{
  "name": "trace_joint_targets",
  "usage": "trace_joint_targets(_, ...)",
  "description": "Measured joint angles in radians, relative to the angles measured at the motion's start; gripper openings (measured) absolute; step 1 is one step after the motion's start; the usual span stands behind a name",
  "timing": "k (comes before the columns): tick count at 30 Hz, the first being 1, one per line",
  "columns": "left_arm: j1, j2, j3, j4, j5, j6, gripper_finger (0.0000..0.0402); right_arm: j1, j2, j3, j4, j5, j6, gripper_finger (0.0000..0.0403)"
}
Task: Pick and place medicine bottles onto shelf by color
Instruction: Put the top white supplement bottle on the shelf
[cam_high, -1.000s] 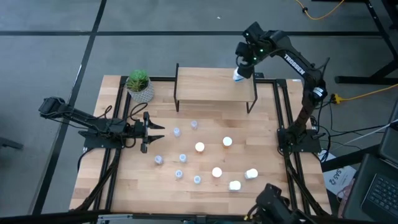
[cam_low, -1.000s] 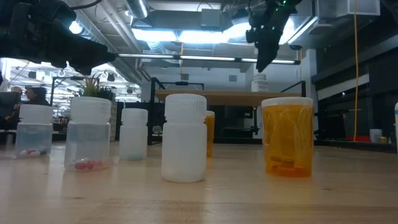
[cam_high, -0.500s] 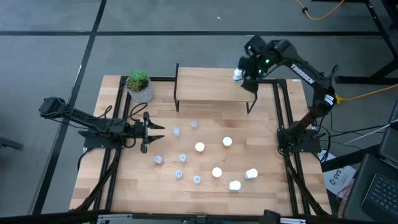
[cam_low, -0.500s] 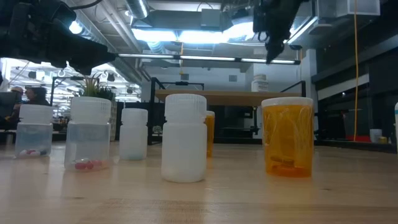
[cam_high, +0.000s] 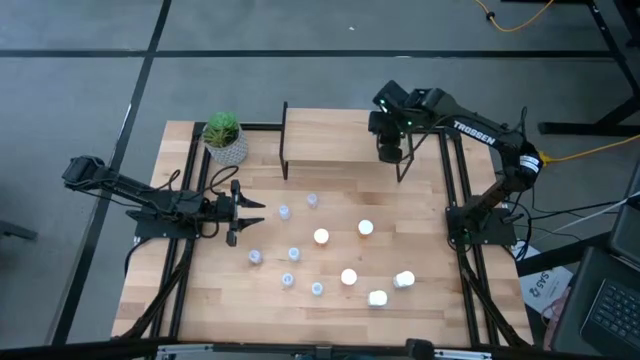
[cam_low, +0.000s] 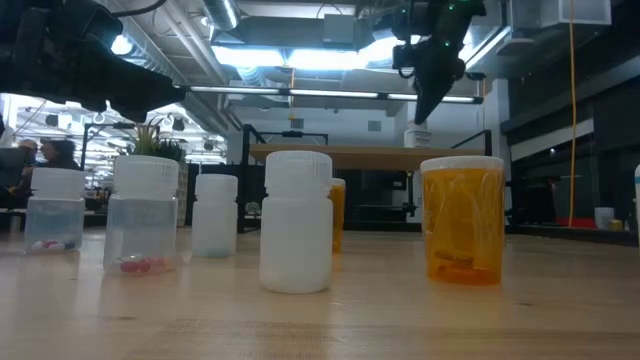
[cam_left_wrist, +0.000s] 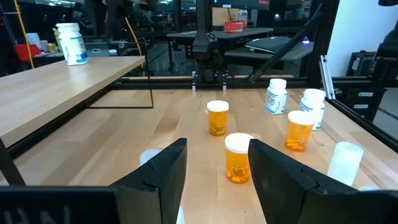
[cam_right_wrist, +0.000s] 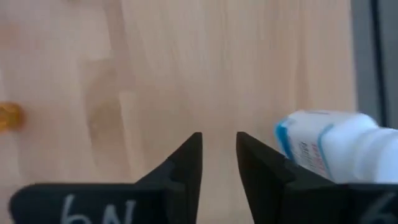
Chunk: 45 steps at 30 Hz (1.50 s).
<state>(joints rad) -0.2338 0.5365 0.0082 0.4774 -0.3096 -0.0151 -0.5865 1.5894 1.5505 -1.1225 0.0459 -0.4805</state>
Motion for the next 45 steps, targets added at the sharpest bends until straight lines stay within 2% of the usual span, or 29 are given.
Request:
trace_joint_targets(3, 0.0, 0.0, 0.0, 0.0, 0.0, 0.0, 0.0165, 0.006, 0.0, 0.0, -0.001, 0.05, 0.0, 0.0085)
trace_joint_targets(11, 0.0, 0.0, 0.0, 0.001, 0.0, -0.001, 0.0165, 0.006, 0.001, -0.003, 0.055, 0.052, -0.026, 0.0075)
trace_joint_targets(25, 0.0, 0.0, 0.0, 0.002, 0.0, -0.001, 0.0165, -0.019, 0.046, -0.005, 0.066, 0.163, -0.03, 0.0074)
trace_joint_targets(45, 0.0, 0.0, 0.0, 0.002, 0.0, -0.002, 0.0165, -0.034, 0.046, -0.002, 0.121, 0.169, -0.023, 0.0074)
